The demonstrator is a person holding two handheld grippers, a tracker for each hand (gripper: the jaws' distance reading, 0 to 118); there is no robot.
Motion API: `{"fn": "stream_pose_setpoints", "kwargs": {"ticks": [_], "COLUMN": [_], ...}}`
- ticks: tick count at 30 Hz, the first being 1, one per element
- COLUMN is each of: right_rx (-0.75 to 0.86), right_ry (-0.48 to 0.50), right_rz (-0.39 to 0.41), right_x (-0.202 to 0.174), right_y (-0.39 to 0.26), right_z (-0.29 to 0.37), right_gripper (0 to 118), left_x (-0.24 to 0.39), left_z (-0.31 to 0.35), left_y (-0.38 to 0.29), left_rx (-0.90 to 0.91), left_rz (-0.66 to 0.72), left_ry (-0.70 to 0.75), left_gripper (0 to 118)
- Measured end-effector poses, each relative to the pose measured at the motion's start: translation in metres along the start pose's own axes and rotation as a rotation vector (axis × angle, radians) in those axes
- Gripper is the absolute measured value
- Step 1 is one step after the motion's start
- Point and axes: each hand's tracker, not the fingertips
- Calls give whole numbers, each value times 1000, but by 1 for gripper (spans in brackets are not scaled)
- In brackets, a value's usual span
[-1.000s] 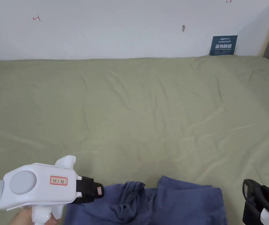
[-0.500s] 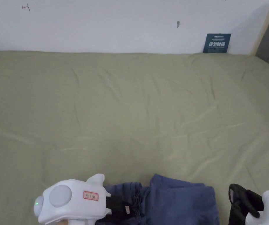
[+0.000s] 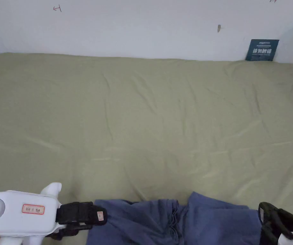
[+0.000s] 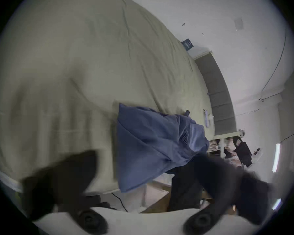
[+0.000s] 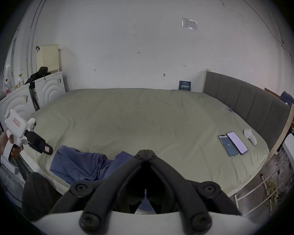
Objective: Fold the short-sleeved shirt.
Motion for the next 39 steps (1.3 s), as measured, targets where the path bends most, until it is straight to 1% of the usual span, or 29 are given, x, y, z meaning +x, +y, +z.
{"fn": "stream_pose_setpoints", "kwargs": {"ticks": [1, 4, 6, 7, 8, 9, 10, 11, 12, 13, 14, 15, 16, 19, 21, 22, 25, 26, 27, 29, 32, 33, 34, 35, 36, 39], "right_rx": [0, -10, -13, -15, -16, -16, -15, -15, -14, -8, -1, 3, 9, 22, 31, 36, 46, 48, 49, 51, 54, 51, 50, 49, 49, 45], "right_ry": [0, -5, -9, -14, -20, -22, -24, -26, -28, -28, -28, -28, -27, -15, -5, 5, 23, 26, 29, 33, 31, 29, 30, 29, 28, 21], "right_rz": [2, 12, 12, 12, 12, 11, 11, 12, 14, 14, 13, 13, 13, 9, 8, 8, 8, 8, 8, 4, -4, -6, -8, -8, -7, -8], "right_x": [-1, -3, -2, -2, -1, 1, 2, 3, 4, 5, 6, 7, 8, 9, 9, 9, 8, 8, 8, 8, 9, 9, 10, 10, 11, 14], "right_y": [0, 0, 0, 0, 0, 1, 1, 2, 3, 4, 5, 6, 7, 11, 12, 12, 13, 13, 12, 12, 10, 10, 9, 8, 7, 4], "right_z": [0, 0, 1, 1, 0, 1, 1, 1, 1, 3, 5, 6, 6, 5, 4, 4, 4, 4, 4, 4, 6, 7, 8, 10, 11, 13], "right_gripper": [0, 0, 0, 0, 0, 0, 0, 0, 0, 0, 0, 0, 0, 0, 0, 0, 0, 0, 0, 0, 0, 0, 0, 0, 0, 0], "left_x": [-4, -12, -6, -5, -4, -2, -14, -11, -12, -16, -7, -3, -1, 14, 21, 7, 23, 47, 57, 79, 111, 123, 117, 127, 136, 162], "left_z": [-8, -31, -33, -35, -38, -43, -55, -59, -58, -50, -44, -32, -20, 27, 61, 77, 116, 117, 120, 116, 88, 77, 72, 59, 48, 11], "left_y": [2, 7, 3, 3, 3, 2, 7, 5, 4, 4, 2, -2, -3, -10, -18, -5, -12, -19, -20, -22, -20, -21, -14, -15, -16, -22], "left_rx": [-9, -6, -8, 0, -11, -16, -20, -12, -16, -23, -2, 46, 79, 121, 158, 171, 221, 230, 234, 226, 207, 196, 189, 172, 153, 87], "left_rz": [29, 73, 96, 111, 119, 126, 114, 73, 69, 104, 146, 147, 119, 93, 64, 43, 5, -10, -28, -75, -167, -200, -207, -218, -256, -281], "left_ry": [-37, -76, -171, -226, -267, -240, -157, -26, -7, -92, -106, -82, -50, -25, 49, 91, 248, 277, 316, 336, 395, 397, 397, 393, 377, 353], "left_gripper": [118, 118, 118, 108, 84, 51, 18, 18, 17, 15, 15, 14, 14, 14, 14, 14, 14, 14, 14, 14, 14, 14, 14, 14, 14, 14]}}
